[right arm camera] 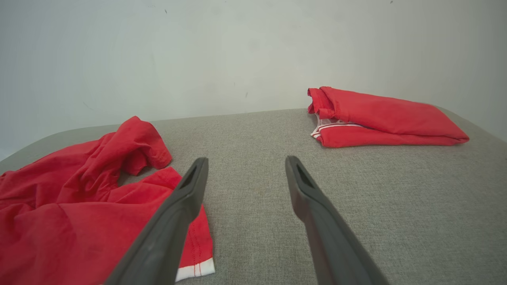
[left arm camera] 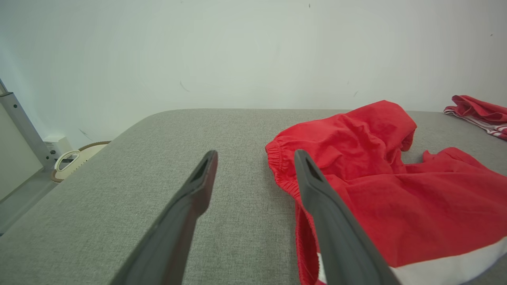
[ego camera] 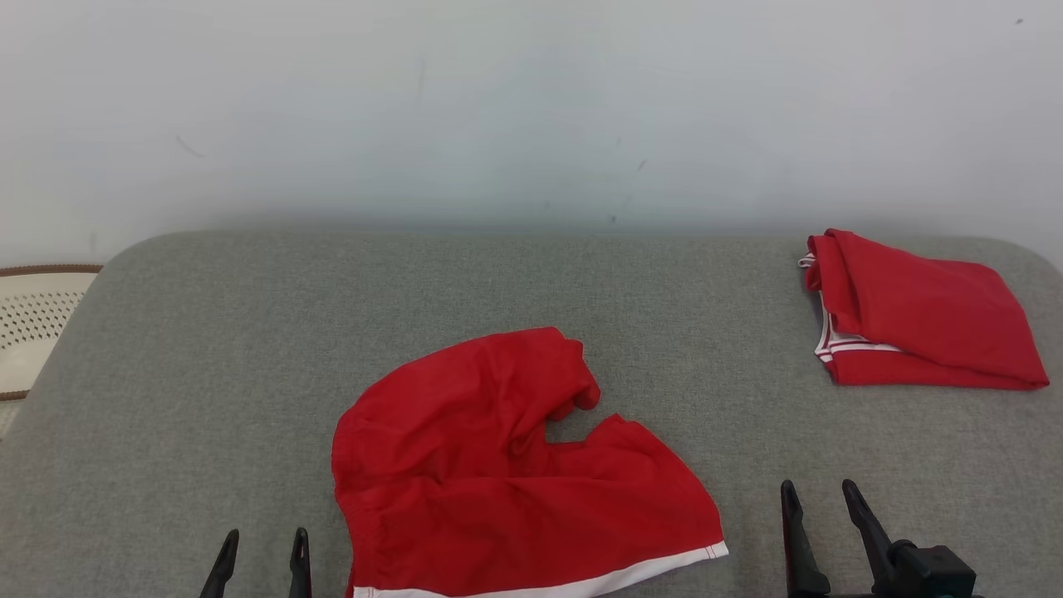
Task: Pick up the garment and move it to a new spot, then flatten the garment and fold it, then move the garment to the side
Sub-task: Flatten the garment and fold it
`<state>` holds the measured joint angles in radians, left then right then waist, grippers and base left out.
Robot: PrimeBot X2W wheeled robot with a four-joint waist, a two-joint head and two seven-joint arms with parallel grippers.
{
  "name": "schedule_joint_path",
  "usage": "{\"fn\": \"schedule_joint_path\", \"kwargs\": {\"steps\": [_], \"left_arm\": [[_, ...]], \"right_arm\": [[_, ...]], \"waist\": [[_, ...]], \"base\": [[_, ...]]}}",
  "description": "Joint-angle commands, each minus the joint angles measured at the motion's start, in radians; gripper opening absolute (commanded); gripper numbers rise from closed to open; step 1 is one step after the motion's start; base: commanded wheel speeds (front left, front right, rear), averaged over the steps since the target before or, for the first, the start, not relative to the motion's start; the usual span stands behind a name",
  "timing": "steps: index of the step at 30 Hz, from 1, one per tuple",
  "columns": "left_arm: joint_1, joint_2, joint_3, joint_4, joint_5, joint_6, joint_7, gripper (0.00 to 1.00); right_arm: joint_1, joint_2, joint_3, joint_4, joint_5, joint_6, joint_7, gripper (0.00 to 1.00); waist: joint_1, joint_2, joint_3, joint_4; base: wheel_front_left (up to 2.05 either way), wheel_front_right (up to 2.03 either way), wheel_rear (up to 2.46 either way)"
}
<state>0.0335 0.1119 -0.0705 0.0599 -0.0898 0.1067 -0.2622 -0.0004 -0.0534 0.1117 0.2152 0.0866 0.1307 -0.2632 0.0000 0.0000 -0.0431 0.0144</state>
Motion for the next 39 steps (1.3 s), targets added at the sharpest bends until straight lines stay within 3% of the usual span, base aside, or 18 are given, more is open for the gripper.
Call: {"fn": "schedule_joint_path", "kwargs": {"steps": [1,12,23,30,39], "left_arm": [[-0.011,-0.002,0.003,0.003,0.001,-0.004,-0.004,1.00],[-0.008,-0.004,0.007,0.006,0.001,-0.008,-0.004,1.00],[-0.002,-0.030,-0.073,0.065,-0.025,-0.071,-0.004,1.00],[-0.036,-0.043,-0.138,0.191,-0.032,-0.109,-0.004,1.00],[-0.099,-0.053,-0.146,0.291,-0.032,-0.093,-0.004,1.00]], "right_arm": [[0.009,0.002,0.001,-0.002,-0.008,0.000,0.000,1.00],[0.009,0.003,0.001,0.002,-0.002,0.000,0.000,1.00],[0.003,-0.013,0.055,0.031,0.032,0.000,0.025,1.00],[-0.008,-0.049,0.151,0.116,0.061,0.000,0.093,1.00],[-0.094,-0.080,0.221,0.262,0.043,0.000,0.079,1.00]], "waist": [[0.0000,0.0000,0.001,0.000],[0.0000,0.0000,0.003,-0.003],[0.0000,0.0000,0.015,0.003],[0.0000,0.0000,0.039,0.006],[0.0000,0.0000,0.083,0.012]], "base": [[0.00,0.00,0.00],[0.00,0.00,0.00],[0.00,0.00,0.00],[0.00,0.00,0.00],[0.00,0.00,0.00]]}}
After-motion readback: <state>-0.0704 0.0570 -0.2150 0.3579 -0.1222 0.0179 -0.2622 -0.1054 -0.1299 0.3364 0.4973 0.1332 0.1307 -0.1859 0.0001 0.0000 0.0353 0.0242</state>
